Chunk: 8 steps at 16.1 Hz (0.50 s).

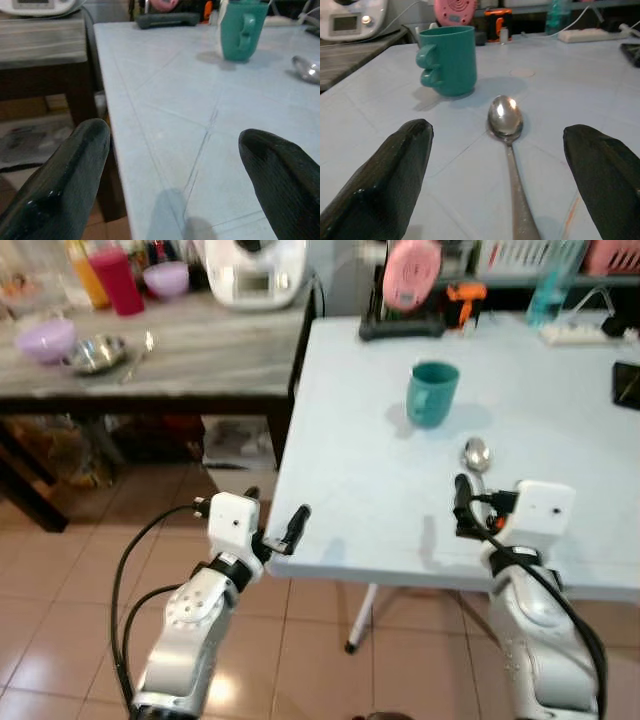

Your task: Setting the table

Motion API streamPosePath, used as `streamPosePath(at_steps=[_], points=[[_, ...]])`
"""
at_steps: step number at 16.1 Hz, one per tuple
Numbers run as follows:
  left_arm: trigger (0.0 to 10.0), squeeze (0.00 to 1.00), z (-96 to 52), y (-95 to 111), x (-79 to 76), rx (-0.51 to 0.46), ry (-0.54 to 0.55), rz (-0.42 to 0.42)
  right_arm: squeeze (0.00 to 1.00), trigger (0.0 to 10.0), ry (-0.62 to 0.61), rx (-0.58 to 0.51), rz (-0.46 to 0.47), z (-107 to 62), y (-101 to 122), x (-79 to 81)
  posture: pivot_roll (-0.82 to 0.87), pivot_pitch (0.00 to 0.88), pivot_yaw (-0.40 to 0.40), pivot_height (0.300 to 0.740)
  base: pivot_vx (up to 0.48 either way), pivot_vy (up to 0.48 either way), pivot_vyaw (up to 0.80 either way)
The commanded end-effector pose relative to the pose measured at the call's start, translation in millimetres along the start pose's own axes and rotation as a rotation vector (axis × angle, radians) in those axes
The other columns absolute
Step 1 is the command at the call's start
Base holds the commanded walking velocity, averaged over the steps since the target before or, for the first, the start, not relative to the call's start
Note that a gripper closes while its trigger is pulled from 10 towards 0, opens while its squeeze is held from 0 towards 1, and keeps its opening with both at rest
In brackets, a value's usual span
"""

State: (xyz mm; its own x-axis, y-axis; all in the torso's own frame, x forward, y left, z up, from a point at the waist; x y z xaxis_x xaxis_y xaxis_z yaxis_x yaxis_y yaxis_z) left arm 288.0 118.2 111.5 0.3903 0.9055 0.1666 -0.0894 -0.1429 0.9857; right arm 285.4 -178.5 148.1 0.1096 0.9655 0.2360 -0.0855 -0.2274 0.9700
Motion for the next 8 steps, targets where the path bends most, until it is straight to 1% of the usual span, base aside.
streamPosePath(at_steps=[1,2,3,6,8], points=[[10.0,0.0,0.2,1.5,2.2,0.0,0.007,0.016,0.0,10.0,0.013,-0.014,-0.01,0.9,2.1,2.0,-0.31,0.11,0.089,0.74,0.0,0.0,0.0],[10.0,0.0,0.0,-1.6,1.1,0.013,0.005,0.022,0.0,10.0,0.013,-0.023,-0.017,1.4,2.8,2.2,-0.31,0.112,0.09,0.74,0.0,0.0,0.0],[10.0,0.0,-0.8,-5.5,-1.6,0.018,-0.002,0.011,0.0,10.0,-0.006,-0.025,-0.061,3.3,2.6,1.2,-0.31,0.115,0.09,0.74,0.0,0.0,0.0],[10.0,0.0,-1.1,-7.3,-3.0,0.022,-0.006,0.006,0.0,10.0,-0.024,-0.009,-0.069,4.0,-0.2,-0.6,-0.31,0.115,0.09,0.74,0.0,0.0,0.0],[10.0,0.0,-1.0,-7.3,-5.6,0.006,-0.057,0.014,0.0,10.0,-0.056,0.0,-0.079,4.8,-2.7,-2.5,-0.31,0.115,0.091,0.74,0.0,0.0,0.0]])
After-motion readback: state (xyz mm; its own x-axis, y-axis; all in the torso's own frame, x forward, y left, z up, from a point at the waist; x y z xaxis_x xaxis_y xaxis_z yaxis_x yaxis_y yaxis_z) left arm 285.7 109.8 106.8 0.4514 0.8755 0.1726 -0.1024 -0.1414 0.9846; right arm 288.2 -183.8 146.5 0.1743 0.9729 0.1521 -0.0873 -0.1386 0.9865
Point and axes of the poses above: a point about 5 cm out from each wrist's last joint towards the gripper, its own z axis pointing out of the wrist towards the gripper, its own y axis along the axis of the wrist's last joint, x = y × z, the point moved 1 cm from there along z, pointing out of the wrist towards the gripper, and after that the axes turned 12 degrees about z, right-handed, at the moved point
